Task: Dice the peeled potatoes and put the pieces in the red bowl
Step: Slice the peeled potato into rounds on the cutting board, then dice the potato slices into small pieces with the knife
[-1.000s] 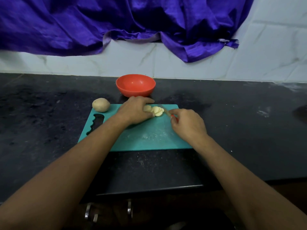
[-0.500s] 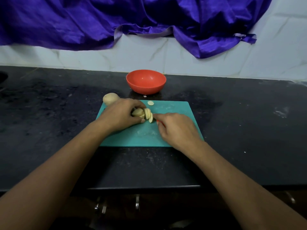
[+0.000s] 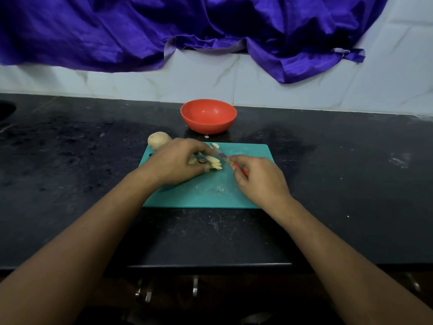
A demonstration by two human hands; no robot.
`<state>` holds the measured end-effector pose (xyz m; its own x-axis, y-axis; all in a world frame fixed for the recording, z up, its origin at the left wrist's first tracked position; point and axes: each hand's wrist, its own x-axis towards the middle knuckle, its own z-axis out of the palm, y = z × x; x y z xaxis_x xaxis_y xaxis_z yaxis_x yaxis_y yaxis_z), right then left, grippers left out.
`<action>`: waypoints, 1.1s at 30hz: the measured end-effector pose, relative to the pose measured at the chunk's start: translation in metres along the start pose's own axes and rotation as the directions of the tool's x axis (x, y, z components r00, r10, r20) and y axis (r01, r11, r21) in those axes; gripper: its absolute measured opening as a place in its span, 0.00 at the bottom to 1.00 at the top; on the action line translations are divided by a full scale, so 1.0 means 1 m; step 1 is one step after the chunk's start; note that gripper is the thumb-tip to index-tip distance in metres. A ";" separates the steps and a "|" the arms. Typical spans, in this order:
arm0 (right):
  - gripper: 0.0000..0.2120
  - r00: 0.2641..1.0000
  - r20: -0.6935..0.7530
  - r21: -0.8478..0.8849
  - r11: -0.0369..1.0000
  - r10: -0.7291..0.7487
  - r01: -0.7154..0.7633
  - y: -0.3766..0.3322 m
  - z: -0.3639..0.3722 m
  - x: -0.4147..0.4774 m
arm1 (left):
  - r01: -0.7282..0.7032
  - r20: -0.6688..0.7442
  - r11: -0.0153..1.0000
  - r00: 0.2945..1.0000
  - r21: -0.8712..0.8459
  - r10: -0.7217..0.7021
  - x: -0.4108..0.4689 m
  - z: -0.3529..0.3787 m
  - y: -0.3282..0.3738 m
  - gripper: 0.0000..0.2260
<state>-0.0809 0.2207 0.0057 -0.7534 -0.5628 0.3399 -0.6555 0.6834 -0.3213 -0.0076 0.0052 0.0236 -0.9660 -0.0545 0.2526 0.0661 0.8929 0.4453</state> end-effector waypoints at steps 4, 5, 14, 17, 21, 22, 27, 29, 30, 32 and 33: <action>0.16 0.995 -0.039 0.031 0.995 0.096 -0.095 0.008 -0.002 0.004 | 0.084 -0.113 0.994 0.989 -0.068 -0.091 0.022 0.001 0.002 0.09; 0.15 0.993 -0.043 0.038 0.993 0.114 -0.112 0.009 -0.001 0.006 | 0.095 -0.107 0.994 0.989 -0.046 -0.099 0.029 0.002 0.002 0.09; 0.15 0.988 -0.019 0.076 0.985 0.156 -0.154 0.015 0.000 0.022 | 0.154 0.054 0.965 0.984 0.214 -0.169 0.073 0.021 0.005 0.09; 0.16 0.987 -0.031 0.080 0.985 0.158 -0.155 0.016 0.001 0.018 | 0.126 0.021 0.957 0.991 0.263 -0.136 0.074 0.025 0.011 0.05; 0.15 0.980 -0.054 0.116 0.976 0.191 -0.184 0.024 0.001 0.012 | 0.062 0.011 0.974 0.998 0.219 -0.066 0.071 0.030 0.019 0.05; 0.15 0.977 -0.062 0.123 0.973 0.205 -0.197 0.026 0.001 0.011 | 0.035 0.026 0.985 0.999 0.169 -0.040 0.069 0.031 0.022 0.07; 0.15 0.972 -0.059 0.162 0.963 0.227 -0.215 0.032 -0.004 0.005 | -0.011 0.054 1.000 0.999 0.026 0.009 0.055 0.038 0.029 0.14; 0.15 0.971 -0.060 0.166 0.962 0.230 -0.217 0.032 -0.005 0.003 | -0.013 0.066 0.999 0.998 0.053 0.009 0.048 0.036 0.025 0.12; 0.15 0.971 -0.063 0.167 0.962 0.231 -0.218 0.033 -0.005 0.003 | -0.009 0.069 0.997 0.998 0.074 0.004 0.044 0.034 0.022 0.10; 0.15 0.973 -0.068 0.163 0.965 0.221 -0.207 0.032 -0.003 0.002 | 0.005 0.075 0.994 0.997 0.106 -0.013 0.036 0.028 0.017 0.05; 0.15 0.974 -0.072 0.157 0.967 0.213 -0.200 0.031 -0.002 0.002 | 0.017 0.080 0.993 0.996 0.116 -0.027 0.032 0.024 0.015 0.04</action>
<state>-0.1029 0.2418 -0.0016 -0.8700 -0.3698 0.3261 -0.4916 0.7004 -0.5174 -0.0438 0.0277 0.0180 -0.9844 -0.0421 0.1709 0.0201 0.9377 0.3467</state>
